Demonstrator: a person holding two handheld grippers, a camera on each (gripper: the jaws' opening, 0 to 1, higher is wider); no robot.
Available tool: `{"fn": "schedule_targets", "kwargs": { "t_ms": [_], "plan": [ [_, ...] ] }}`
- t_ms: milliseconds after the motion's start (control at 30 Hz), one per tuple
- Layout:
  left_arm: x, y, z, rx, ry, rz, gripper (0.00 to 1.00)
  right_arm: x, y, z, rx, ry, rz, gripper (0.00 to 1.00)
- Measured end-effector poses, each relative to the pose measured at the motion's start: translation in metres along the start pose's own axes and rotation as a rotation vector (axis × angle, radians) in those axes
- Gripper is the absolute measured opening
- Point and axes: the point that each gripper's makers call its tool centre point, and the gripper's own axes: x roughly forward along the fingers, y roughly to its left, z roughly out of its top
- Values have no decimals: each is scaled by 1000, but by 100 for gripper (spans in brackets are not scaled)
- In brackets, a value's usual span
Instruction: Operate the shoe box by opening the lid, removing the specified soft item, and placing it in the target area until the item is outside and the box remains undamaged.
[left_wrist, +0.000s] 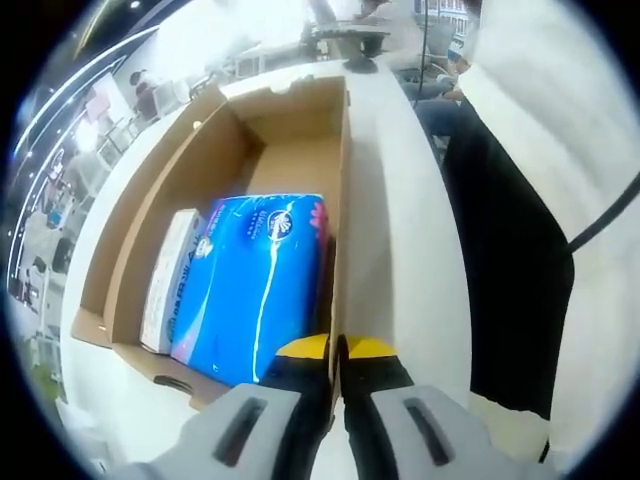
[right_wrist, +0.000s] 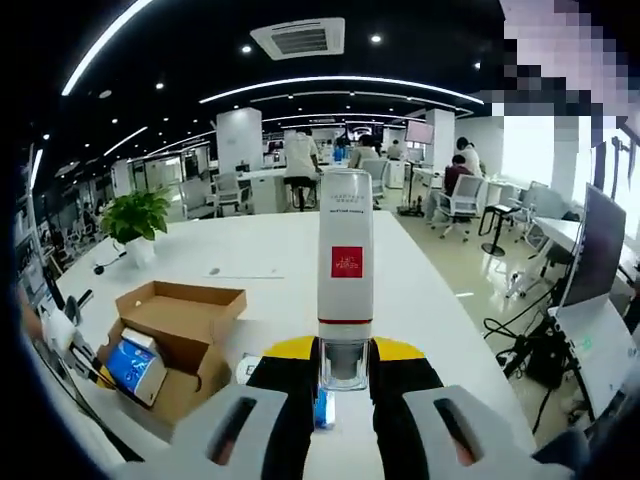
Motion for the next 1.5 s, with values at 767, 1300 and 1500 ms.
{"fn": "schedule_targets", "kwargs": {
  "t_ms": [767, 1300, 1500],
  "plan": [
    [2, 1, 0, 7, -5, -6, 2, 55, -39, -60, 79, 159, 9, 17],
    [2, -1, 2, 18, -7, -7, 2, 92, -10, -118, 99, 396, 137, 17],
    [1, -1, 2, 27, -7, -15, 2, 94, -6, -147, -3, 485, 142, 17]
  ]
}}
